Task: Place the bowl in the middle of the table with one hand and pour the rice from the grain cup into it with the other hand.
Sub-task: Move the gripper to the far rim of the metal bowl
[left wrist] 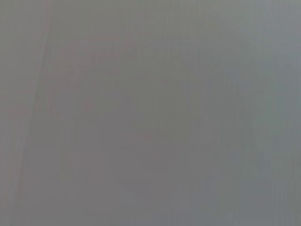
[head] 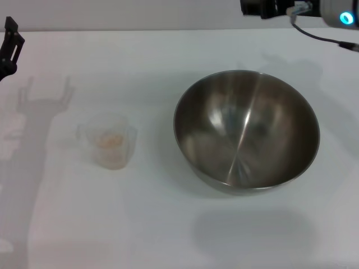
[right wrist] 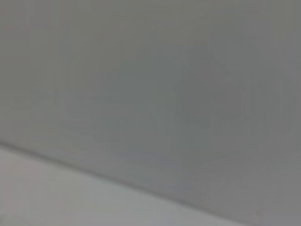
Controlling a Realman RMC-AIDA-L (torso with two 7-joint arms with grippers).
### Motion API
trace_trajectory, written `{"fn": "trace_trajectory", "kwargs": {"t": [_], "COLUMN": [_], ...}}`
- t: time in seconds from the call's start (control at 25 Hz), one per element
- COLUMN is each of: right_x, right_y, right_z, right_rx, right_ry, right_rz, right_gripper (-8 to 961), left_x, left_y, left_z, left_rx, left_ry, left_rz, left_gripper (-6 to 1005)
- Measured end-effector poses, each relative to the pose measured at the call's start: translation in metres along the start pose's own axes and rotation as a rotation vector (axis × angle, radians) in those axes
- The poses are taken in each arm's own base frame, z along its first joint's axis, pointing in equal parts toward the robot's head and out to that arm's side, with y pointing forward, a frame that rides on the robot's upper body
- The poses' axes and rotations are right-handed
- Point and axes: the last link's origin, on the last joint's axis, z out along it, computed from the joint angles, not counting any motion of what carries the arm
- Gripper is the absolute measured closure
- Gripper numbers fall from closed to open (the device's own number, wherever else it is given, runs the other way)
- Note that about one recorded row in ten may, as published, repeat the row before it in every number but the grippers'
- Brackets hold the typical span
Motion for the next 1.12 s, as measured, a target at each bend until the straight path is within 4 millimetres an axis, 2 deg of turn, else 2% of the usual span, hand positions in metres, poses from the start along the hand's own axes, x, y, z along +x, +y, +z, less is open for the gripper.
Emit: {"fn": "trace_trajectory", "kwargs": {"t": [0.04,0.12,0.24,0.32,0.36,0.52,0.88,1.12], "right_x": [-0.009,-0.014,-0.018,-0.017,-0.014,-0.008,0.014,0.033], "right_y": [-0.001,-0.003,-0.015,-0.017,-0.021,-0.028,-0.038,-0.041], "right_z": [-0.01,-0.015,-0.022,-0.022,-0.021,-0.016,-0.005,0.011], "right_rx": [-0.026,-0.038,-0.071,-0.078,-0.092,-0.098,-0.083,-0.107], "right_ry": [0.087,0.125,0.294,0.327,0.398,0.492,0.596,0.634], "right_rz": [-0.026,-0.034,-0.054,-0.062,-0.083,-0.108,-0.14,-0.138], "right_gripper": [263,262,262,262,262,262,261,262], "left_x": [0.0,0.0,0.001,0.001,0.001,0.002,0.002,0.003], "left_y": [0.0,-0.002,-0.002,-0.001,-0.001,-0.001,0.001,0.001], "left_z": [0.0,-0.002,-0.001,-0.001,0.0,0.001,0.004,0.004], "left_rx": [0.0,0.006,0.005,0.004,0.003,0.001,-0.007,-0.007], "left_ry": [0.0,0.003,0.005,0.006,0.006,0.009,0.013,0.014], "left_rz": [0.0,0.002,0.002,0.001,0.002,0.003,0.003,0.003], "left_gripper": [129,129,128,128,128,129,131,132]}}
